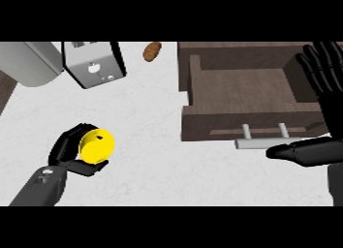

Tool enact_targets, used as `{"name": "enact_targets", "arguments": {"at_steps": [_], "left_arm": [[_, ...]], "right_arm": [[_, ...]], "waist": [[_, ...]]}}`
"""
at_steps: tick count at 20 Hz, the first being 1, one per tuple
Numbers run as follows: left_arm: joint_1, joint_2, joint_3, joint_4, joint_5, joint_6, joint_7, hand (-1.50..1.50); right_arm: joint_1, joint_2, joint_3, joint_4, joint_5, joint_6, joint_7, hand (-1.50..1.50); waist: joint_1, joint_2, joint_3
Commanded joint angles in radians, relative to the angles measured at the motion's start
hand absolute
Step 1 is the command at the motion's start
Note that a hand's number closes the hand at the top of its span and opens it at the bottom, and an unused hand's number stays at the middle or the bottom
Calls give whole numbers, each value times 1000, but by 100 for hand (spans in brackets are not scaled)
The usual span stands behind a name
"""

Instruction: Pick up the cup, place it into the drawer and close the drawer

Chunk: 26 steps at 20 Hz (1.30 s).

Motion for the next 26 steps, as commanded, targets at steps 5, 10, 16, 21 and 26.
{"name": "enact_targets", "arguments": {"at_steps": [5, 10, 16, 21, 26], "left_arm": [[-6, -57, 153, -25, 149, 56, -163, 150], [-90, -99, 198, -43, 189, 115, -125, 150], [-198, -162, 123, -206, 167, 159, 53, 150], [-244, -221, 59, -393, 164, 207, 230, 150], [-391, -263, -55, -469, 198, 349, 431, 150]], "right_arm": [[13, -5, -28, -6, -30, 2, 10, -150], [23, 6, -3, -5, 15, -15, 5, -150], [8, -14, -21, 71, 29, 9, -51, -150], [69, -20, -41, 14, 12, 15, -40, -150], [21, -17, -33, 18, 19, -3, -14, -150]], "waist": [[12, -6, 2], [12, -7, 3], [37, -15, 7], [41, -21, 7], [29, -19, 6]]}}
